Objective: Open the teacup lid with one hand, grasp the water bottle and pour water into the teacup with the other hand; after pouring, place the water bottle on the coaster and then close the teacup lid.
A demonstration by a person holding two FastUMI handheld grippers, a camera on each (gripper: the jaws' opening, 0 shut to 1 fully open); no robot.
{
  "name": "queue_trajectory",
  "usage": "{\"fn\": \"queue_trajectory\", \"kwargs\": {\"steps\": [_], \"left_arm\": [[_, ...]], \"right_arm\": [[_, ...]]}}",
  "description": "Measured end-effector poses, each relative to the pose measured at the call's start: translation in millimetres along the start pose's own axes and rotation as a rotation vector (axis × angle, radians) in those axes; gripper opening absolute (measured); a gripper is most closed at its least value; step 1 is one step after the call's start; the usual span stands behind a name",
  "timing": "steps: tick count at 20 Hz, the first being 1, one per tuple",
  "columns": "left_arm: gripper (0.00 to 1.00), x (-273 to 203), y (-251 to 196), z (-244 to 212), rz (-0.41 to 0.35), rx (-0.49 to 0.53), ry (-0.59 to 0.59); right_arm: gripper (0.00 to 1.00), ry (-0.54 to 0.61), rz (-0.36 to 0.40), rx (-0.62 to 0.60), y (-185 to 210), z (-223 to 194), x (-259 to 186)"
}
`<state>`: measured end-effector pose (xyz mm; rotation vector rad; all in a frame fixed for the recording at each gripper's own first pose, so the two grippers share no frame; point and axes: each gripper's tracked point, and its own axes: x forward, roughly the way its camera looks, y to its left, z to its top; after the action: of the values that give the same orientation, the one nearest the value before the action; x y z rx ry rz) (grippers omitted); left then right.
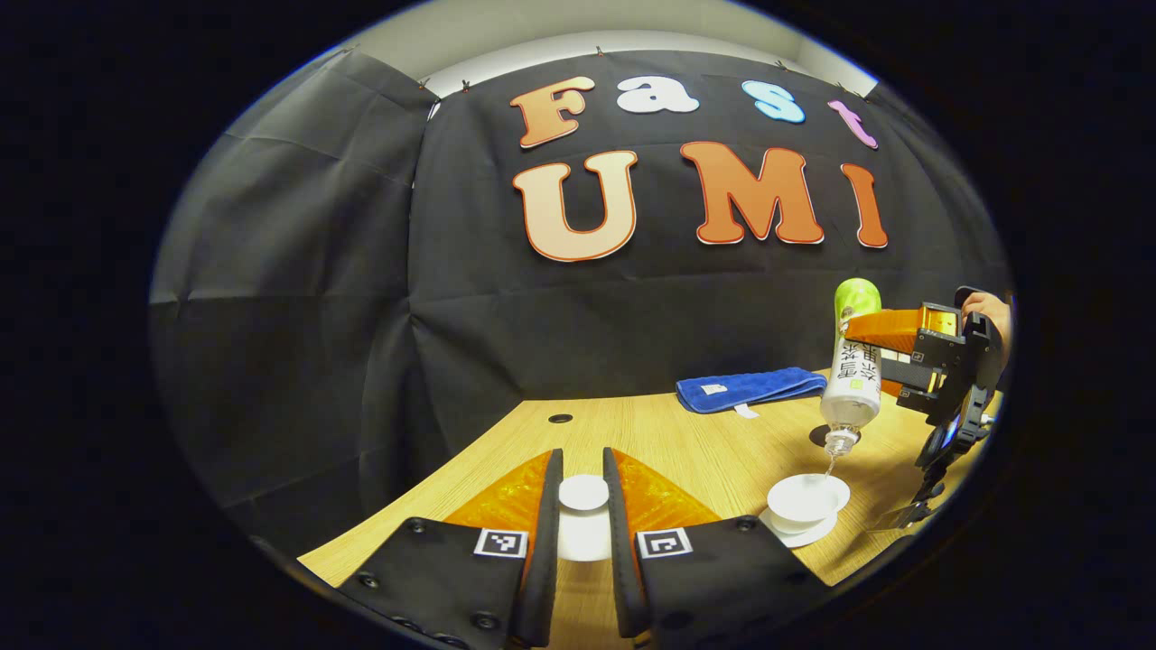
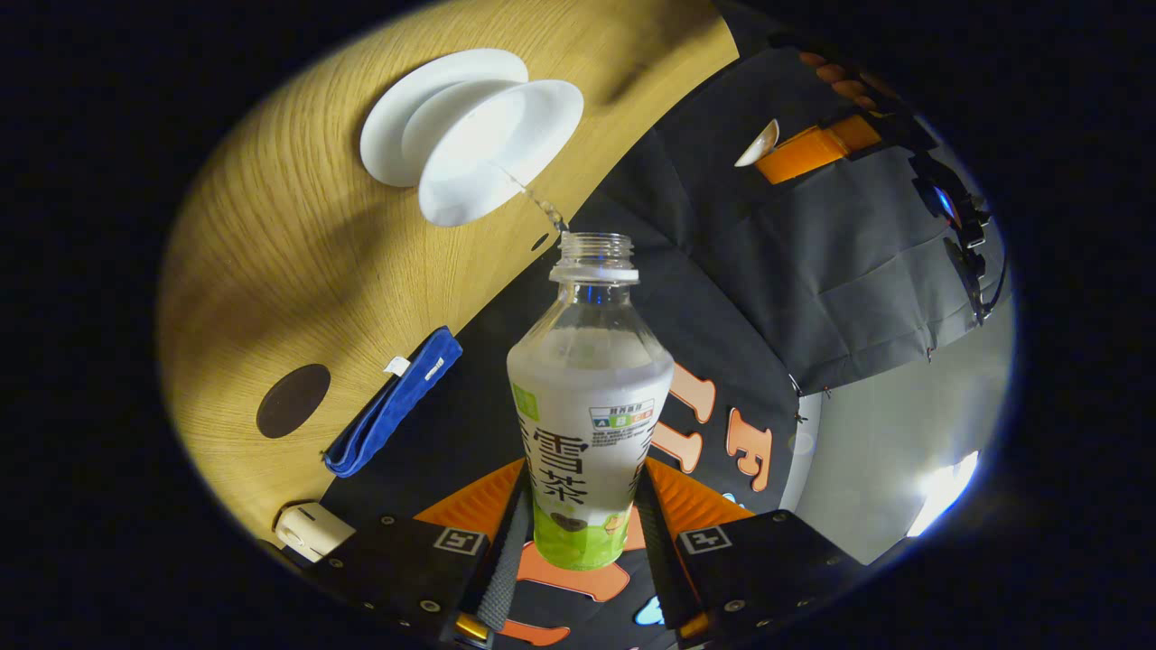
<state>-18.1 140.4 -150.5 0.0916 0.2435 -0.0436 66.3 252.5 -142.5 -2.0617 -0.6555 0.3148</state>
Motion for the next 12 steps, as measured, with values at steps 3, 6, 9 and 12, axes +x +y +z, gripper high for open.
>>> {"fn": "queue_trajectory", "kwargs": {"steps": [3,6,9,12], "left_arm": [[0.3,1.7,-4.2,2.4,-0.011,-0.004,-0.003],[0.3,2.4,-7.7,2.7,-0.013,0.002,-0.007],[0.3,2.6,-12.8,4.9,-0.019,0.007,-0.007],[0.3,1.8,-16.8,8.5,-0.021,0.004,-0.017]], "right_arm": [[0.64,-0.005,0.006,0.005,2.7,1.5,-3.6],[0.64,-0.02,0.014,0.012,6.2,9.7,-4.0],[0.67,-0.036,0.027,0.036,11.6,18.4,-8.9],[0.64,-0.014,0.074,0.147,26.9,17.8,-10.5]]}}
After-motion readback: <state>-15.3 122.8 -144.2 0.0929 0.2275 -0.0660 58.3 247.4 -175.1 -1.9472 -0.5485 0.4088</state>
